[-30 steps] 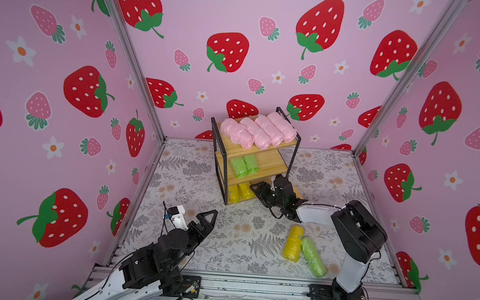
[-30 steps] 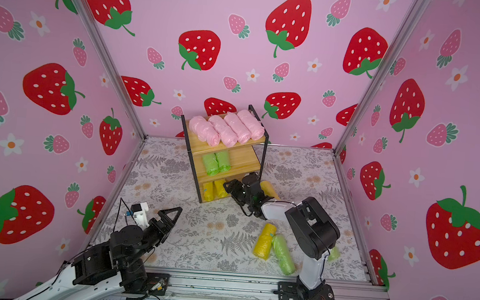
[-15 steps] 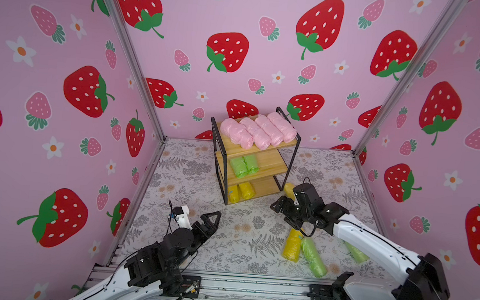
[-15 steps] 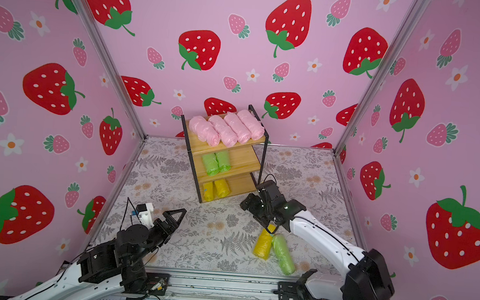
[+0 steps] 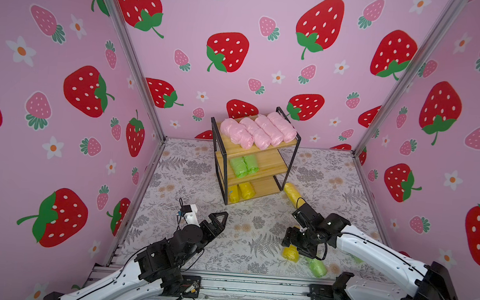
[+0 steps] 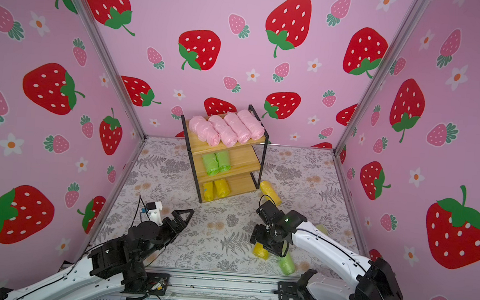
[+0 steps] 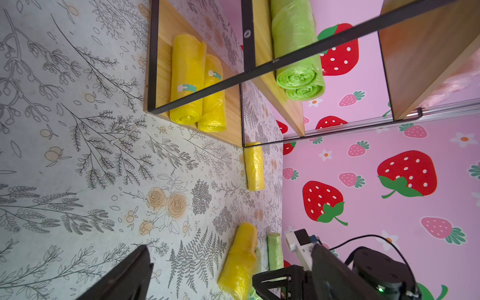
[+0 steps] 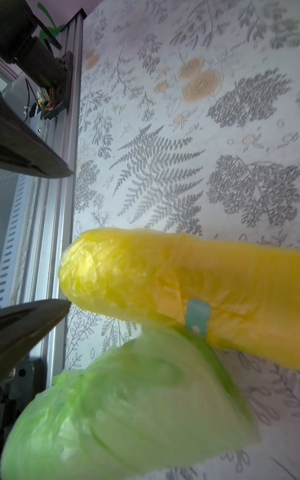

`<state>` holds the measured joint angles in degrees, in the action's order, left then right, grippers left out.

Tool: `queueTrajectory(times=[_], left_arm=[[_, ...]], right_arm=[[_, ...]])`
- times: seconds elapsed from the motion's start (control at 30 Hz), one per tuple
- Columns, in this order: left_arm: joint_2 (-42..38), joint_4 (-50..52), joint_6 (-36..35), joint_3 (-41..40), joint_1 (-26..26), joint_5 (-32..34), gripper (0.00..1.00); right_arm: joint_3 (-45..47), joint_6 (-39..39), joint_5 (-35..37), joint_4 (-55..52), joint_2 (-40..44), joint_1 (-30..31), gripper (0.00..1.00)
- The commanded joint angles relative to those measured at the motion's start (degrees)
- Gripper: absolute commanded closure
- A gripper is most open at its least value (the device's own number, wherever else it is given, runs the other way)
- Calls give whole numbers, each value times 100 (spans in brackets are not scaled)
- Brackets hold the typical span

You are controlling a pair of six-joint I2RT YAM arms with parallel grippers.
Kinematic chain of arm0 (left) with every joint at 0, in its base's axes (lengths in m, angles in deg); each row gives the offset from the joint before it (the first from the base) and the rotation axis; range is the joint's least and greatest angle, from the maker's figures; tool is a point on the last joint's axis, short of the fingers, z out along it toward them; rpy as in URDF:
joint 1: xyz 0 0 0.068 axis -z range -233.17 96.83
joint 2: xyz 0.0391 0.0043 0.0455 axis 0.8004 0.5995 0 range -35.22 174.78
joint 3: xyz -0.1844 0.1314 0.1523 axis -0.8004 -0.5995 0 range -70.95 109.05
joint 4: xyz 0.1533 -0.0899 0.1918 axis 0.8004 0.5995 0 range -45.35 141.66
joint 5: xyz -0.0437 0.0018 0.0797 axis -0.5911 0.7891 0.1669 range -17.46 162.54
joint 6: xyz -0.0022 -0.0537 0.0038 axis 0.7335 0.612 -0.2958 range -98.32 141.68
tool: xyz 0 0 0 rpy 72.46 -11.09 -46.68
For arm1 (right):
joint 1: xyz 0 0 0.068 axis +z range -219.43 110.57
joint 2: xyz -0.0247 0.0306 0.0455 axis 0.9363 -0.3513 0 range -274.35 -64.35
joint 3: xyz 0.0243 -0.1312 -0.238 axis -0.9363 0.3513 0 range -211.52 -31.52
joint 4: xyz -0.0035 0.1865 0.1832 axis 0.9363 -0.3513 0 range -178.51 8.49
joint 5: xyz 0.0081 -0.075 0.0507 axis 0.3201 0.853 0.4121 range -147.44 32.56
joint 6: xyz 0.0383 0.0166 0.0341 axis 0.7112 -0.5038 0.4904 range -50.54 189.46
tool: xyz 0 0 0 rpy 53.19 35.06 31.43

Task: Sort the rolls of trash bags by color and place them on the shelf
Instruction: Pick up the roll of trash bags from the center of the board.

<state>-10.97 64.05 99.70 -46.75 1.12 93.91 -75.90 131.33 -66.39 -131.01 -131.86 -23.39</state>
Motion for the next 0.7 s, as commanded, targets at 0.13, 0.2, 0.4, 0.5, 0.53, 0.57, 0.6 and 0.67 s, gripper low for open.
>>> queueTrajectory(times=[0.13, 0.2, 0.4, 0.5, 0.53, 0.57, 0.6, 0.67], left_arm=[[-110, 128, -182, 257, 10, 66, 0], [-179, 61, -204, 210, 5, 100, 0], [-261, 101, -247, 232, 1, 148, 0], [-293, 178, -255, 256, 2, 155, 0], [-298, 182, -255, 247, 2, 157, 0], [-305, 174, -248, 232, -1, 158, 0], [-309, 165, -220, 212, 0, 155, 0], [-314, 148, -183, 183, 4, 146, 0]], right_arm=[[128, -135, 258, -17, -426, 34, 25], [89, -226, 289, 89, -713, 30, 25], [-18, -421, 262, 322, -1298, 32, 28], [-27, -463, 258, 425, -1439, 32, 30], [-41, -498, 254, 432, -1480, 32, 30], [-62, -527, 270, 432, -1540, 29, 32], [-78, -550, 287, 436, -1591, 28, 33], [-81, -562, 272, 439, -1672, 29, 37]])
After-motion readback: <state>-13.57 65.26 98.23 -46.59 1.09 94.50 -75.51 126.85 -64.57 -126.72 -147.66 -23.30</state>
